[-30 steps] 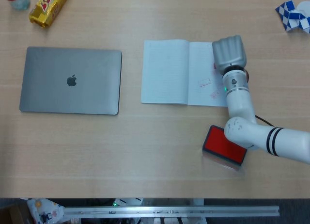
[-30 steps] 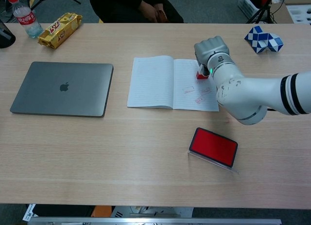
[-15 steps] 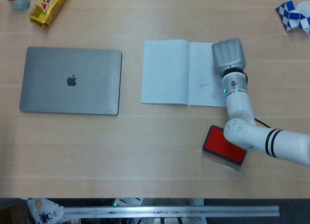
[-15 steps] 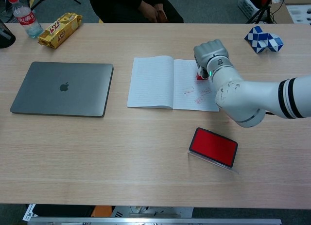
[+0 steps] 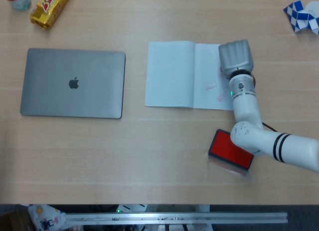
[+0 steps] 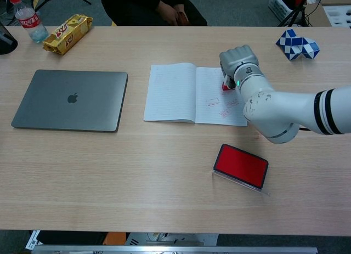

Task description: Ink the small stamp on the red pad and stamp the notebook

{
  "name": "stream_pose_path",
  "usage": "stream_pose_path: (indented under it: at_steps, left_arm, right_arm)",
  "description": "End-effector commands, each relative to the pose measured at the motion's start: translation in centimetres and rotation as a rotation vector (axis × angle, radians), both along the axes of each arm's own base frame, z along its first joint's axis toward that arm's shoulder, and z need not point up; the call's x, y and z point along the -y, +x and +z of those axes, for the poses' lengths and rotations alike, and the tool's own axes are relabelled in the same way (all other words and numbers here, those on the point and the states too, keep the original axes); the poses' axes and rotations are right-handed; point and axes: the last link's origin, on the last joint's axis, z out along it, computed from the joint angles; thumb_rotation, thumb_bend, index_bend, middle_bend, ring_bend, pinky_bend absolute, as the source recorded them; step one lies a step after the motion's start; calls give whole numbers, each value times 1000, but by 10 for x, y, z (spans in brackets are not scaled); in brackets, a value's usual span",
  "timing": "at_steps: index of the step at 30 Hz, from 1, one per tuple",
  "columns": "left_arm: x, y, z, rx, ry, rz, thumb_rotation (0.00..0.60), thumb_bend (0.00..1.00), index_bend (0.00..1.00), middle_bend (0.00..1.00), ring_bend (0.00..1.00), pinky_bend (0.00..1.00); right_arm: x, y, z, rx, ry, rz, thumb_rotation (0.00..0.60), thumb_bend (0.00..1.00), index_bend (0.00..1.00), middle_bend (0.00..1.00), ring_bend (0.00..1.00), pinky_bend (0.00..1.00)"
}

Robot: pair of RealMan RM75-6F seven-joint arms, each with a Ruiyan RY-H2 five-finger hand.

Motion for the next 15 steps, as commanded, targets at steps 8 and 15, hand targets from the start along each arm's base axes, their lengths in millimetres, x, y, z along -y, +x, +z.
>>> stream_pose_path:
  at_steps: [8, 15]
  left_arm:
    - [0, 0, 0, 0, 0, -1, 600, 268, 34, 29, 27, 44]
    - [1, -1, 1, 1, 1, 0, 600, 269, 33, 29, 27, 44]
  right_arm:
    - [-1, -1, 0, 3, 2, -4, 600, 357, 674, 1000, 1000, 1000]
    - [-2, 0, -2, 3, 5, -10, 600, 357, 674, 1000, 1000, 1000]
